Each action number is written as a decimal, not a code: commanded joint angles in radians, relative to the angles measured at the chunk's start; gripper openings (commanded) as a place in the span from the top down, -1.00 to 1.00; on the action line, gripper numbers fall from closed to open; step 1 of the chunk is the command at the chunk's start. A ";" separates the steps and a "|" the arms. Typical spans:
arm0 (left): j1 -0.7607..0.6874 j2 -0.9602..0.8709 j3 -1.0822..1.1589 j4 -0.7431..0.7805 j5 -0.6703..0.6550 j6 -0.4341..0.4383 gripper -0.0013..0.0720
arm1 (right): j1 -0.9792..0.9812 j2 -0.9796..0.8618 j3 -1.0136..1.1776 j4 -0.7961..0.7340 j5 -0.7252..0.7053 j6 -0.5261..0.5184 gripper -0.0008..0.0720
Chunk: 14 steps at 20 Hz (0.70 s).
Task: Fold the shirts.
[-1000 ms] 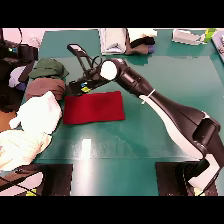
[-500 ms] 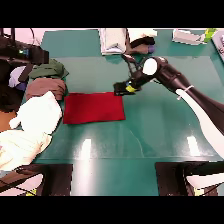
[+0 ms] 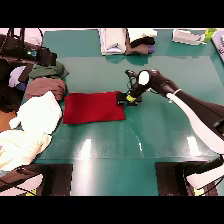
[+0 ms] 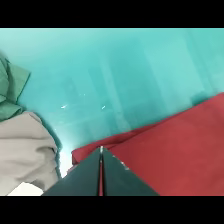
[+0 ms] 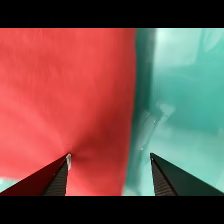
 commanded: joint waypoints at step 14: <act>-0.095 0.000 0.000 -0.018 -0.074 0.027 0.90 | -0.125 0.061 0.134 -0.199 0.056 0.023 0.93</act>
